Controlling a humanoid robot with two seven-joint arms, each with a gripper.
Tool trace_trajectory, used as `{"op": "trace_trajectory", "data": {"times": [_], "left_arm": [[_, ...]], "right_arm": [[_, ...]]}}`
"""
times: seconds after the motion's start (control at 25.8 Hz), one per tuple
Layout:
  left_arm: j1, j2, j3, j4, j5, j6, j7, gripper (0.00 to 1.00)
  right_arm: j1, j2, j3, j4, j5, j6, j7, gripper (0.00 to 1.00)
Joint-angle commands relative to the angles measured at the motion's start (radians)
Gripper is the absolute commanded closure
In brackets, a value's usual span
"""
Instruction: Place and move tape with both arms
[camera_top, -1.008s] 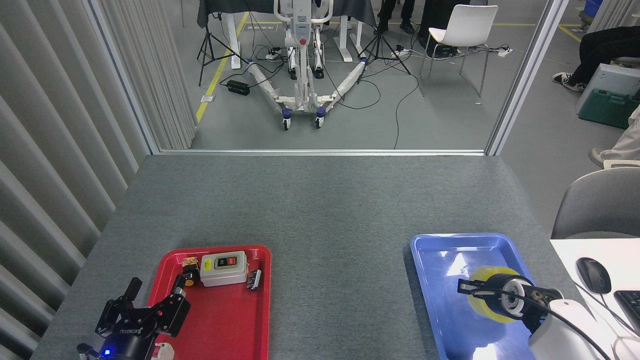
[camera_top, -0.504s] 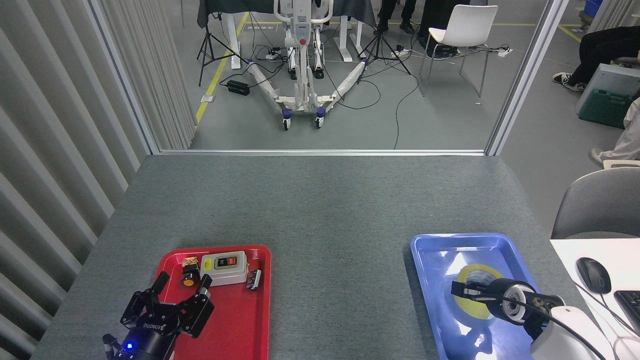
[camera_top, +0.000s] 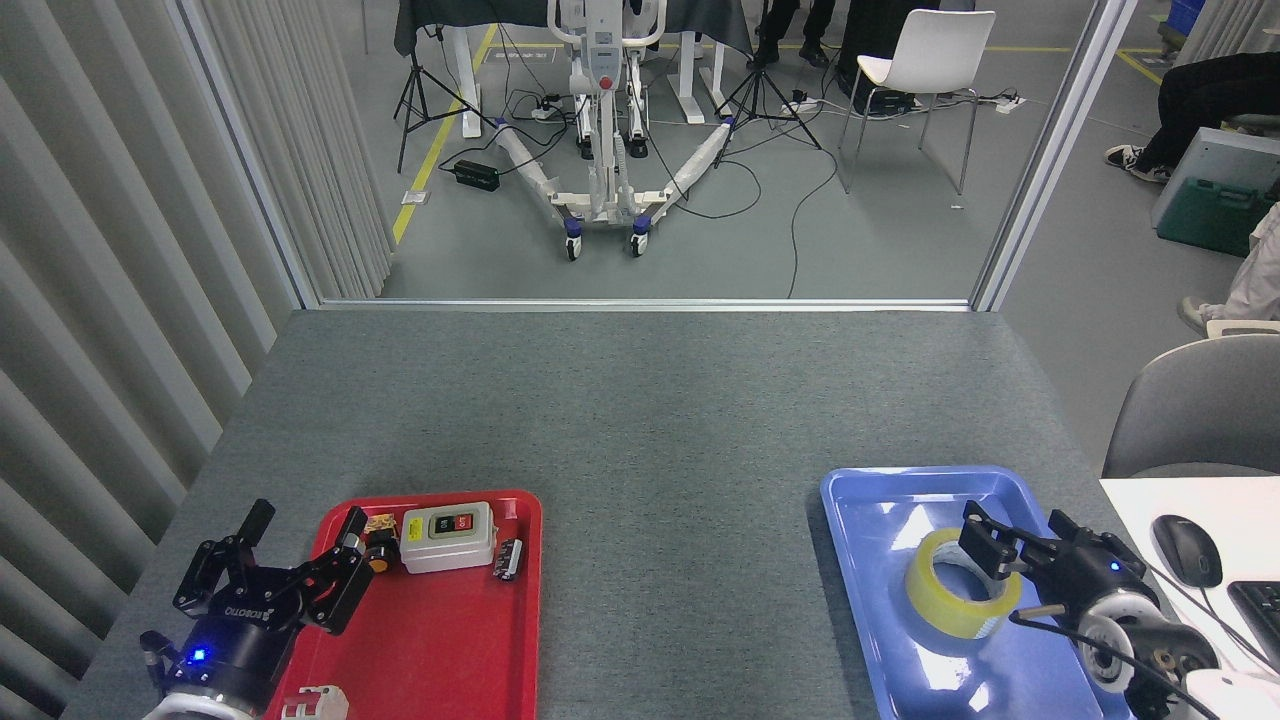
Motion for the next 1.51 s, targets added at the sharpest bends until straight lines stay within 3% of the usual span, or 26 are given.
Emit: {"op": "trace_trajectory", "data": {"times": [0.0,0.12,0.31,0.43,0.54,0.81,0.97,1.24,1.47], "left_arm": [[-0.004,-0.008,0.012,0.015,-0.002,-0.068,-0.005,0.01],[-0.001,-0.039,0.029,0.011,-0.045,-0.048,-0.015,0.01],[-0.019,-0.083,0.086,0.003,-0.136,-0.054,-0.183,0.01],[0.007,-0.099,0.080,-0.014,-0.125,-0.046,-0.176,0.01],[0.040,-0.194,0.084,-0.017,-0.133,-0.006,-0.119,0.01],[0.027,-0.191,0.083,-0.003,-0.131,0.046,-0.019,0.01],[0.016,-0.166,0.074,-0.015,-0.117,0.049,-0.044,0.01],[0.025,-0.178,0.068,-0.012,-0.122,0.043,-0.051,0.01],[0.022,-0.157,0.064,0.064,-0.123,0.055,-0.041,0.01]], "right_arm": [[0.102,0.044,-0.093,-0.026,0.169,-0.072,-0.257,0.02],[0.155,0.081,-0.117,-0.061,0.221,-0.069,-0.279,0.02],[0.239,0.136,-0.156,-0.098,0.299,-0.069,-0.440,0.02],[0.253,0.154,-0.165,-0.115,0.302,-0.069,-0.447,0.01],[0.262,0.171,-0.163,-0.136,0.300,-0.067,-0.447,0.01],[0.294,0.196,-0.163,-0.161,0.299,-0.064,-0.455,0.01],[0.300,0.205,-0.154,-0.159,0.294,-0.066,-0.444,0.01],[0.314,0.222,-0.149,-0.167,0.294,-0.069,-0.446,0.01],[0.313,0.219,-0.153,-0.167,0.294,-0.067,-0.447,0.01]]}}
